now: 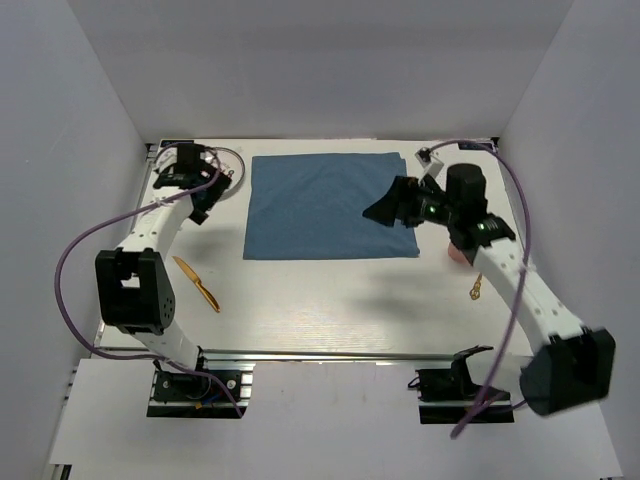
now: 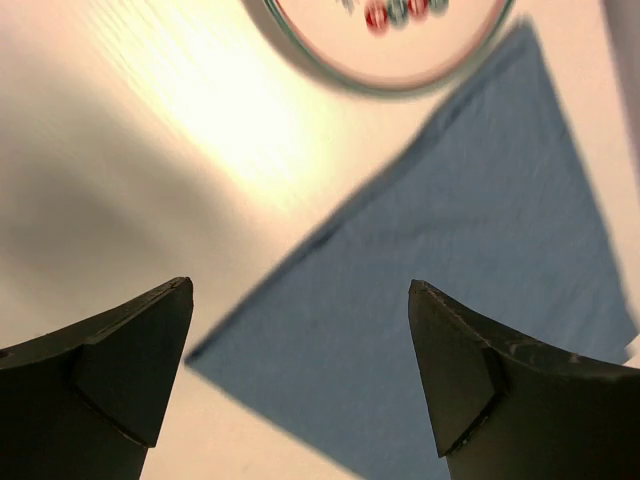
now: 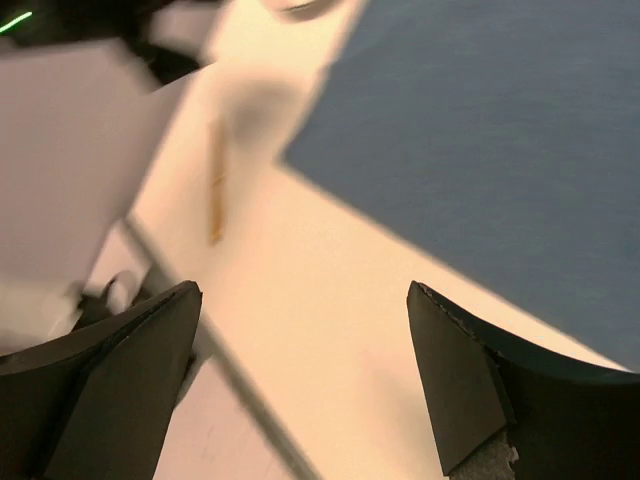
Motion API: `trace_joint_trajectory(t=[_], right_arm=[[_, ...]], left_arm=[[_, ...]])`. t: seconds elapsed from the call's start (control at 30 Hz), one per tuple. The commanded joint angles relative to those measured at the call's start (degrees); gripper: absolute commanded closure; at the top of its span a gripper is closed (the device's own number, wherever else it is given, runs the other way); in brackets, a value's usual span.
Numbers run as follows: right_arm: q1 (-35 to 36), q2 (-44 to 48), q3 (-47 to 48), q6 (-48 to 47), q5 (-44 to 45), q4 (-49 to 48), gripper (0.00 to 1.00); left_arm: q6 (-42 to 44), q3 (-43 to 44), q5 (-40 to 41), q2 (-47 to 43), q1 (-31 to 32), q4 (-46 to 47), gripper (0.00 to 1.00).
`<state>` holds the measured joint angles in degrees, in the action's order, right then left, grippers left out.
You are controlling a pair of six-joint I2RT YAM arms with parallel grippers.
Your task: Set the dinner table for one person
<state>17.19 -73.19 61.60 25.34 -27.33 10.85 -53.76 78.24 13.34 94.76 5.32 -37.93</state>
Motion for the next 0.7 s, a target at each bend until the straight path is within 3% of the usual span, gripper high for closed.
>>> trace_joint_trajectory(t=[0.0,0.23,0.4,0.67], right_arm=[[1.3,9.6,-6.2,0.3,-19.5,-10.1,0.11],[1.2,26.8,-11.0,-1.7,-14.4,-0.3,0.11],[1.4,30.5,-17.4,3.4,-21.1,-5.2,0.11],[2.0,32.1,-23.4,3.6,-29.4,-8.5,0.11]], left_arm=[[-3.3,-2.4,-7.2,0.5,-5.3,9.5,0.02],[-3.5,-0.6,-16.0,8.7,-13.0,16.9,0.02],[-4.8,0.6,-17.4,13.0,-15.5,21.4,0.02],[-1.5,1.8,-19.7,21.5,-17.8,32.7,0.04]])
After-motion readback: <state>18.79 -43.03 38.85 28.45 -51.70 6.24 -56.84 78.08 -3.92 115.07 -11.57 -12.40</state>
